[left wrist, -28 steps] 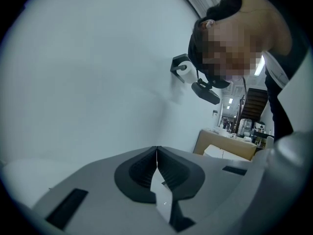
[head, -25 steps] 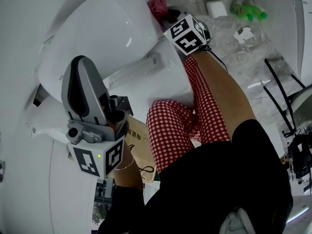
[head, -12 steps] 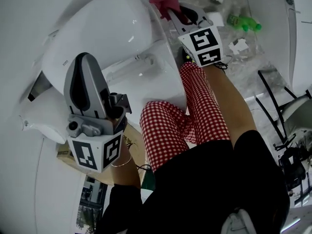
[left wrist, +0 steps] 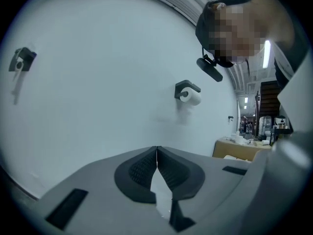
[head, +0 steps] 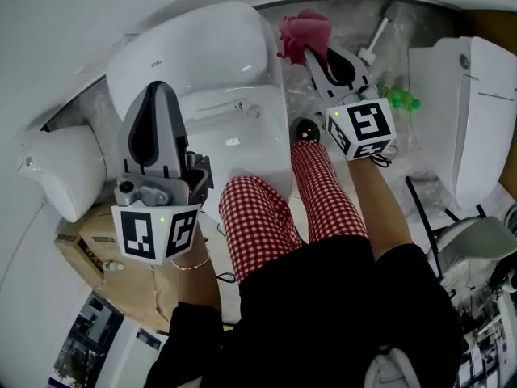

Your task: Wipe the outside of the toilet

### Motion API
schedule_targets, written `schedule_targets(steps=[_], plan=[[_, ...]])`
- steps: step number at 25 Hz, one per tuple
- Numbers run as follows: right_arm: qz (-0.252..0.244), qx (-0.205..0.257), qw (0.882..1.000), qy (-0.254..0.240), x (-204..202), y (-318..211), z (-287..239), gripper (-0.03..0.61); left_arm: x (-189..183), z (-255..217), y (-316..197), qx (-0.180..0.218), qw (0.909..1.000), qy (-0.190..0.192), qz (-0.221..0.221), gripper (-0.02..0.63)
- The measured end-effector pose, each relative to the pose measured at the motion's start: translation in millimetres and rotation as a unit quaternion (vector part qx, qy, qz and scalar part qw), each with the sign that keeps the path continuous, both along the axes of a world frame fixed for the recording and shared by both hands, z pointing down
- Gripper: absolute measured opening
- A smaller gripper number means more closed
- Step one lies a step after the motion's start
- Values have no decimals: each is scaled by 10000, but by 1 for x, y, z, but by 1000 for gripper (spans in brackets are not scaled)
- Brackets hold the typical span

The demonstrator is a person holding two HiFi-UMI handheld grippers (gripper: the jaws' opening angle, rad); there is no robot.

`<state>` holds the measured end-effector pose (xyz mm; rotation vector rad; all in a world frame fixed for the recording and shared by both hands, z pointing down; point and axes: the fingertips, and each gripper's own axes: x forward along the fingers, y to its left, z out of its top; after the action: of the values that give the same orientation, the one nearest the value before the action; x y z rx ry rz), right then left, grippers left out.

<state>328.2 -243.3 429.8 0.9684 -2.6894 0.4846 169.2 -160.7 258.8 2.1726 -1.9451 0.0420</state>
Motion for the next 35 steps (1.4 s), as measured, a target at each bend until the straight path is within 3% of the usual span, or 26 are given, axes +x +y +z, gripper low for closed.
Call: schedule_targets(steps=[4,9,24,35], plan=[[-437,217,9987,-112,-10,1,-38,60,-8,-24,24,66,9992,-68,-397,11],[-619,246,9977,-97,-17,10,-65,60,-25,-31,56,-87,9974,4,-720,11],[-1220,111,9914,-452,-44,30,-121,60,-39,-69,96,-290,9918,-262,-1218,11],[-1176,273,9904,-667,-81,61,-164,60,-114,-120,168,-64,9826,-542,-1773,11]])
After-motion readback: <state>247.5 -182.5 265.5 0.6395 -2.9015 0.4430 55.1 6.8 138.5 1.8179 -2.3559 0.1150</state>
